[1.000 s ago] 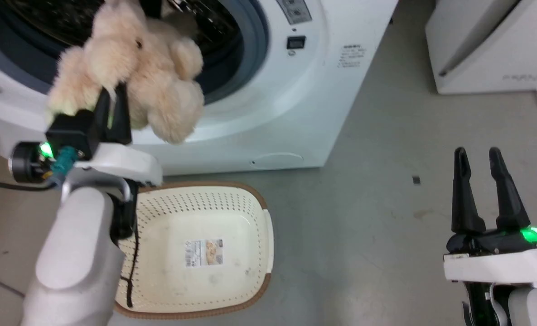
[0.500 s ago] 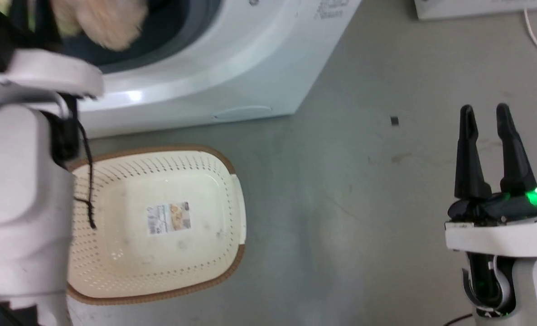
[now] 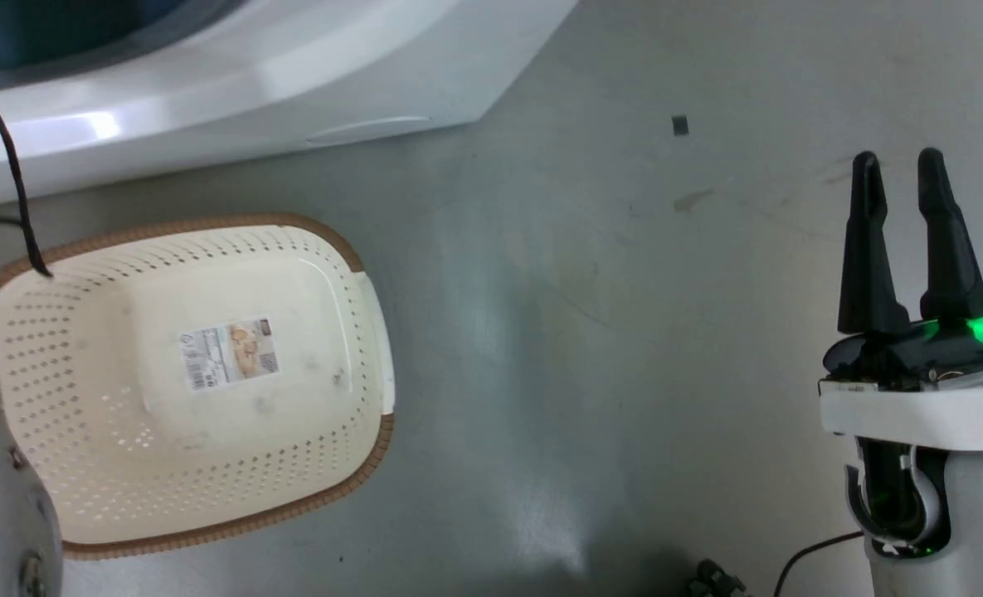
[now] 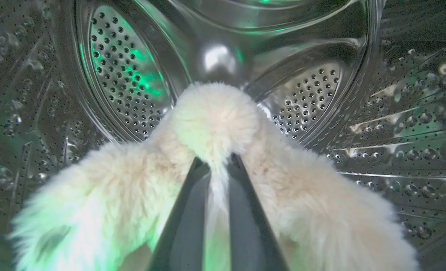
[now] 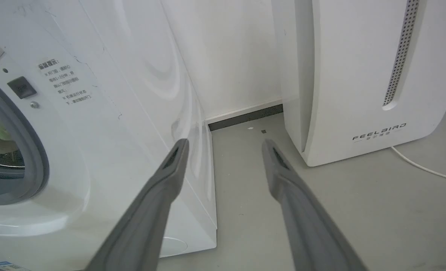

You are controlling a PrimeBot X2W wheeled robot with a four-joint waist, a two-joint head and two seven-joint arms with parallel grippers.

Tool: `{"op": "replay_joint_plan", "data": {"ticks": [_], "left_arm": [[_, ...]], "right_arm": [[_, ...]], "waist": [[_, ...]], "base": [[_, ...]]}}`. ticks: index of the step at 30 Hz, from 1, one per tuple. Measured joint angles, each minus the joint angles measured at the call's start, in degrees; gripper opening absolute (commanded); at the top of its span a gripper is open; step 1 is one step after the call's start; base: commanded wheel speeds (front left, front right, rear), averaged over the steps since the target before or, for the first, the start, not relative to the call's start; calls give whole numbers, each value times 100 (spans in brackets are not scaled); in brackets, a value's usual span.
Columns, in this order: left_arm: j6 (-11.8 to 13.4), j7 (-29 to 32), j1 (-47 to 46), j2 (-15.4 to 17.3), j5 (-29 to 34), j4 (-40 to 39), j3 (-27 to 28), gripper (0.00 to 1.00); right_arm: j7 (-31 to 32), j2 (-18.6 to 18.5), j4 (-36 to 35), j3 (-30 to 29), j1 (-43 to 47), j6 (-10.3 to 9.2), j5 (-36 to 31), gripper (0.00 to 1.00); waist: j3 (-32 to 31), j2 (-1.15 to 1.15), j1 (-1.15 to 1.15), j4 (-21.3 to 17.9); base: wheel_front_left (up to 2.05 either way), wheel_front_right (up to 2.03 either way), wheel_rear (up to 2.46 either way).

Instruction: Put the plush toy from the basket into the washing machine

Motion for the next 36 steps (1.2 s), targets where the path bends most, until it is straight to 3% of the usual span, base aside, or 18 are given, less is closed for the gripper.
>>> {"op": "replay_joint_plan", "data": {"ticks": [15, 16, 28, 36], "left_arm": [[64, -3, -964, 57, 345, 520, -23, 0], [109, -19, -964, 53, 376, 653, -34, 100], [94, -43, -789, 40, 524, 1134, -233, 100], [114, -43, -162, -86, 510, 1215, -236, 100]], "right_arm": [[0, 0, -60, 19, -203, 0, 16, 100], [0, 0, -65, 13, -207, 0, 16, 100], [0, 0, -4, -1, -204, 0, -35, 100], [0, 0, 133, 26, -177, 0, -102, 100]], "waist": [[556, 0, 0, -170], [551, 0, 0, -170], [278, 0, -1, -49], [-173, 0, -1, 50]], "base": [[0, 0, 0], [0, 0, 0], [0, 0, 0], [0, 0, 0]]}}
